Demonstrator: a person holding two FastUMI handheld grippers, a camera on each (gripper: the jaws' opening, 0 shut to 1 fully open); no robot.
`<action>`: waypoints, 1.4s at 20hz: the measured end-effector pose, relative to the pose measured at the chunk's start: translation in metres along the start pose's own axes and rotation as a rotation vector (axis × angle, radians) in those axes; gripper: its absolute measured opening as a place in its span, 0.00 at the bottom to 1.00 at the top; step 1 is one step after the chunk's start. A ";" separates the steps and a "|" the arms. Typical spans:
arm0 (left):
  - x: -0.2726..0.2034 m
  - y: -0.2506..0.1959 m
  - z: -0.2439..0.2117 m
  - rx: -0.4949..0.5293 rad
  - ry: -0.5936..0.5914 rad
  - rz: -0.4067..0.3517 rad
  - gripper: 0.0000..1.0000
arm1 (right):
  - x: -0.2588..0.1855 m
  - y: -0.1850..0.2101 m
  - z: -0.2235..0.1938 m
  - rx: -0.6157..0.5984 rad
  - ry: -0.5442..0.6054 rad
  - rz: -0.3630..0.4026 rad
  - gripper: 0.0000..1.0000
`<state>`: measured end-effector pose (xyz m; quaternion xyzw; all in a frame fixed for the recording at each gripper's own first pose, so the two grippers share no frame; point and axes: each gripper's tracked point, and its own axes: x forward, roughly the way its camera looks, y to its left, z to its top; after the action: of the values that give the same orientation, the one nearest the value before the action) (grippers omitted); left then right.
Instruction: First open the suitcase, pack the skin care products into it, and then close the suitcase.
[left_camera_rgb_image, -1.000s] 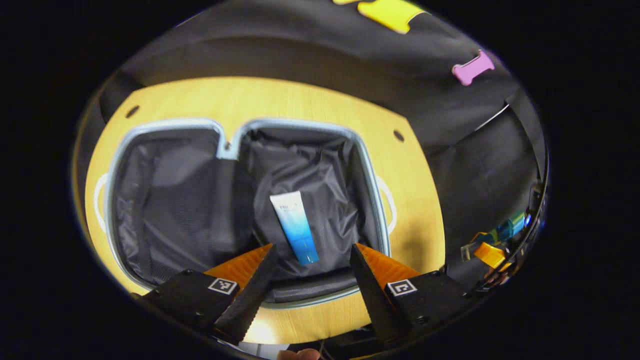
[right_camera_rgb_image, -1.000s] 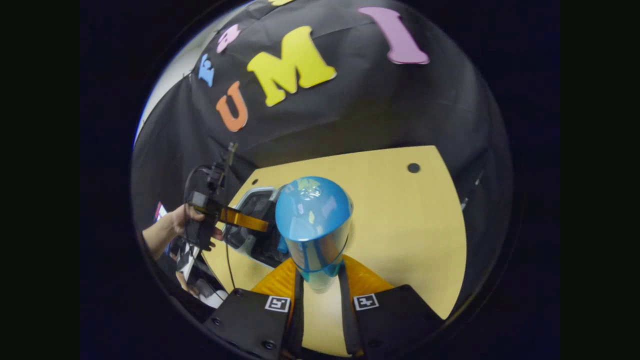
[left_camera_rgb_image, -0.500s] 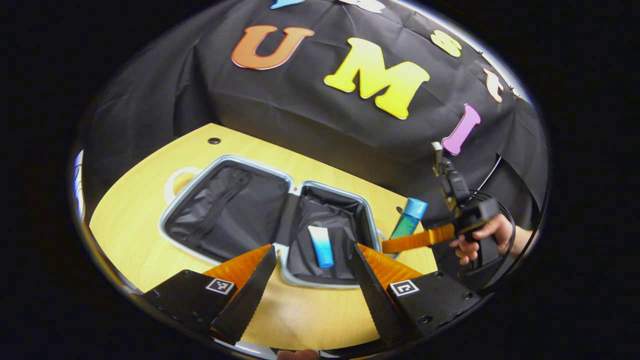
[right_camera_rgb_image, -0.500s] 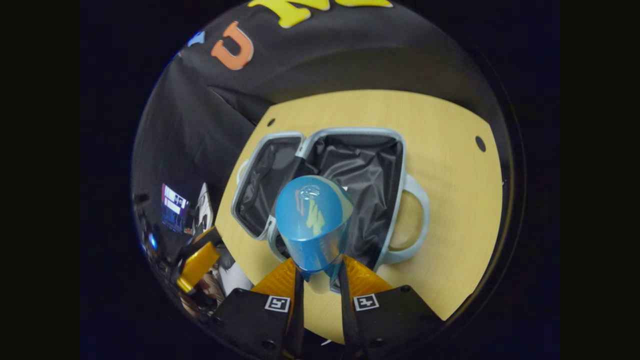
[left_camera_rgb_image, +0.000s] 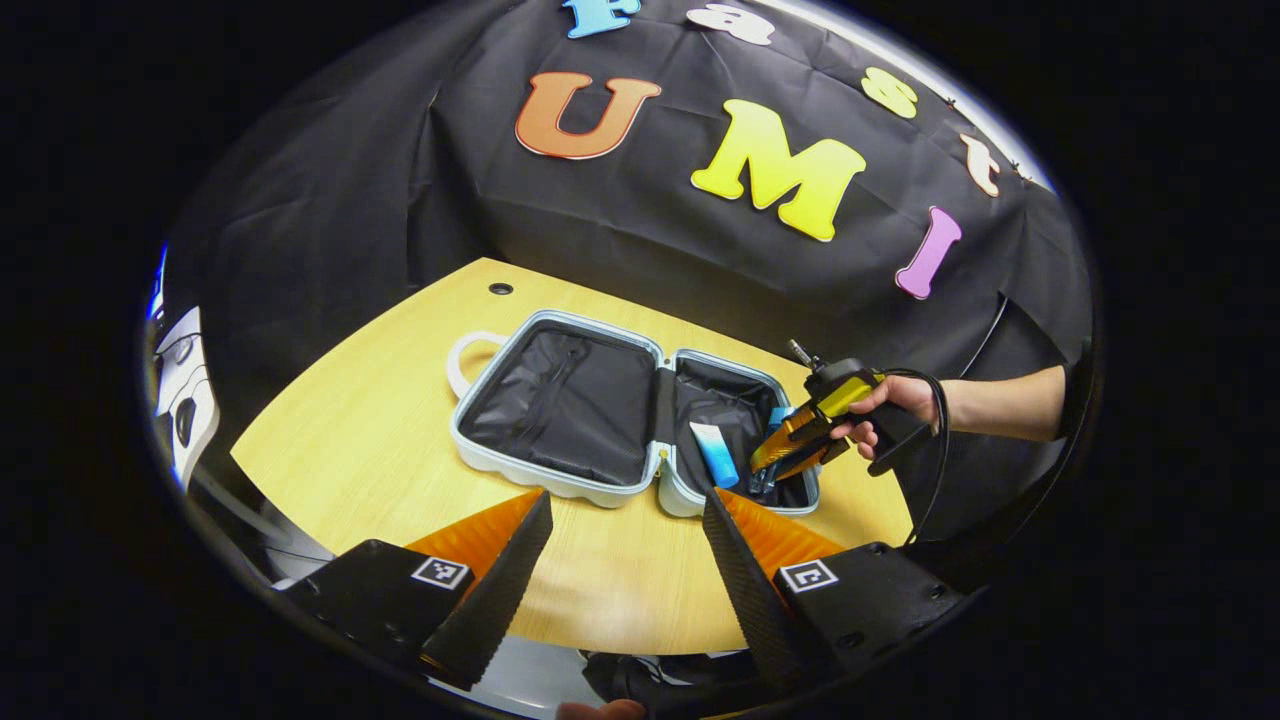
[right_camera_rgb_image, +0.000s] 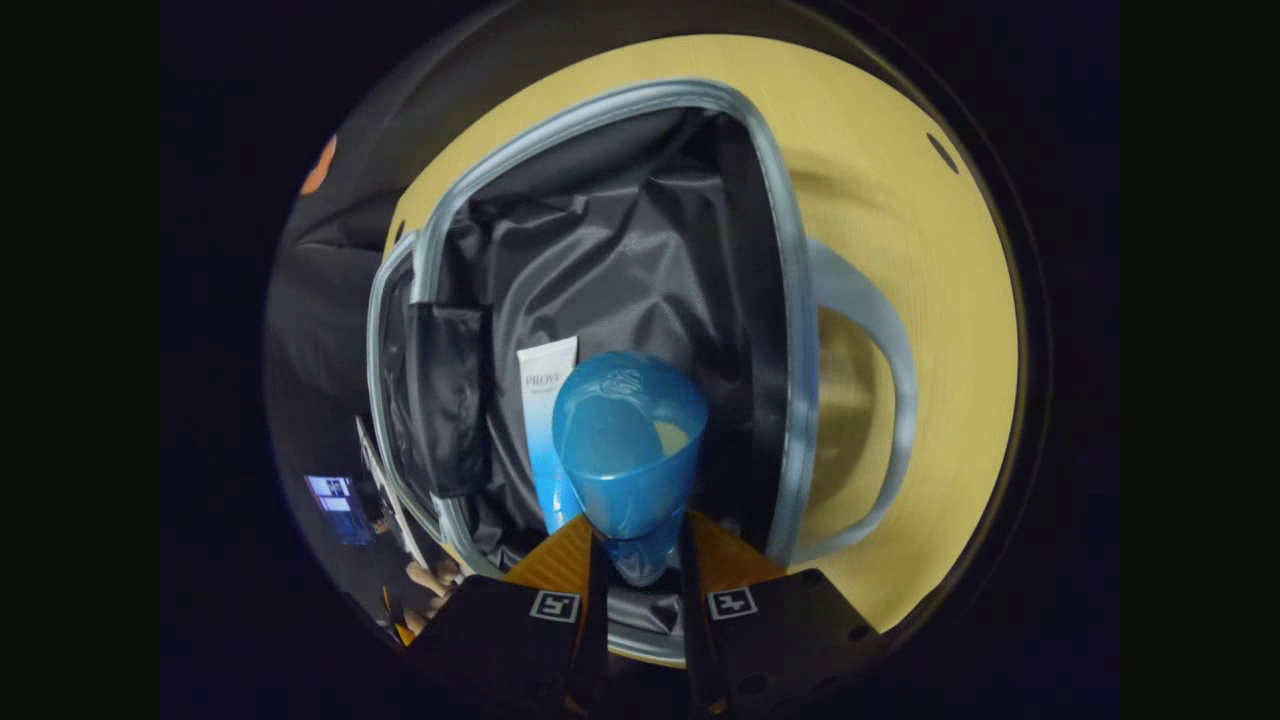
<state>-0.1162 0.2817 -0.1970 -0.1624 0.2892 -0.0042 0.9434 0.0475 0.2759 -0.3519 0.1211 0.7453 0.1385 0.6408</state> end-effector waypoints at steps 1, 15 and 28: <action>-0.002 0.001 0.001 -0.002 0.002 0.002 0.97 | 0.002 0.000 0.000 -0.008 0.000 -0.028 0.29; 0.007 0.022 0.015 -0.004 -0.032 -0.019 0.97 | 0.007 0.001 -0.003 0.024 -0.082 -0.126 0.40; 0.089 0.125 0.045 -0.139 -0.041 0.084 0.97 | -0.127 -0.027 -0.040 -0.191 -0.637 -0.187 0.68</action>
<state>-0.0277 0.4049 -0.2488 -0.2153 0.2759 0.0588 0.9349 0.0265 0.2034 -0.2390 0.0289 0.4993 0.1036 0.8598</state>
